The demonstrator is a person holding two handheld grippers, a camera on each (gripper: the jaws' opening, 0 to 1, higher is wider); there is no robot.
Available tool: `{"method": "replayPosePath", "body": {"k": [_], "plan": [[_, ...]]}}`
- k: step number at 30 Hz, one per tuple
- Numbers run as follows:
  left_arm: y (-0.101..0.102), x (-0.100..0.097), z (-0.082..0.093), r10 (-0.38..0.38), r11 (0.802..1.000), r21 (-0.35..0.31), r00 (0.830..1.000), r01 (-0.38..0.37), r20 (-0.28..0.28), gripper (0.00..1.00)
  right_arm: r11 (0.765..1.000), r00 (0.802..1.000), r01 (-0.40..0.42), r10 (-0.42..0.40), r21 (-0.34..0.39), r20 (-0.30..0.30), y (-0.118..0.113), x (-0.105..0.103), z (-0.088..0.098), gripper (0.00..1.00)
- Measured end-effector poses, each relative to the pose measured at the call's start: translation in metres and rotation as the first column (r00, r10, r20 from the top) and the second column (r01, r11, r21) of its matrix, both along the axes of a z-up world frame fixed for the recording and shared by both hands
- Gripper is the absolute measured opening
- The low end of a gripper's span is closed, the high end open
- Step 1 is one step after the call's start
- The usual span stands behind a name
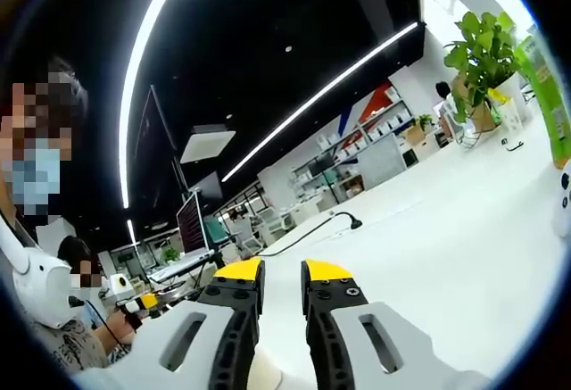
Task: Rotate the seasoning bottle until the label or dispensing opening points toward the visible target arrow and the bottle remains upright within the marked orientation range
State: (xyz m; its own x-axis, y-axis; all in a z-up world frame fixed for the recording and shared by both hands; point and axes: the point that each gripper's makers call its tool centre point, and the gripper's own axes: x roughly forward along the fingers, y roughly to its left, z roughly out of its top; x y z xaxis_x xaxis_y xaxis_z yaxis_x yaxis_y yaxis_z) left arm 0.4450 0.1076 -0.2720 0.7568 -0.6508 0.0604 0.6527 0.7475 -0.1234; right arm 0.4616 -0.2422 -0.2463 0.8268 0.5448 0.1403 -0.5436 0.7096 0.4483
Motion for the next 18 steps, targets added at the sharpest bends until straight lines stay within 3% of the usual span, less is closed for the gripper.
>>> {"method": "replayPosePath", "body": {"k": [12,18], "plan": [[-0.006,-0.0018,-0.0015,-0.181,0.983,-0.029,0.983,0.181,-0.028,0.34,1.0,1.0,0.009,-0.009,-0.006,-0.009,0.0013,0.0011,-0.0015,0.15],[-0.0063,-0.002,-0.0014,-0.233,0.972,-0.029,0.972,0.233,-0.03,0.34,1.0,1.0,0.006,-0.006,-0.012,-0.013,0.0038,0.0028,-0.0015,0.15]]}}
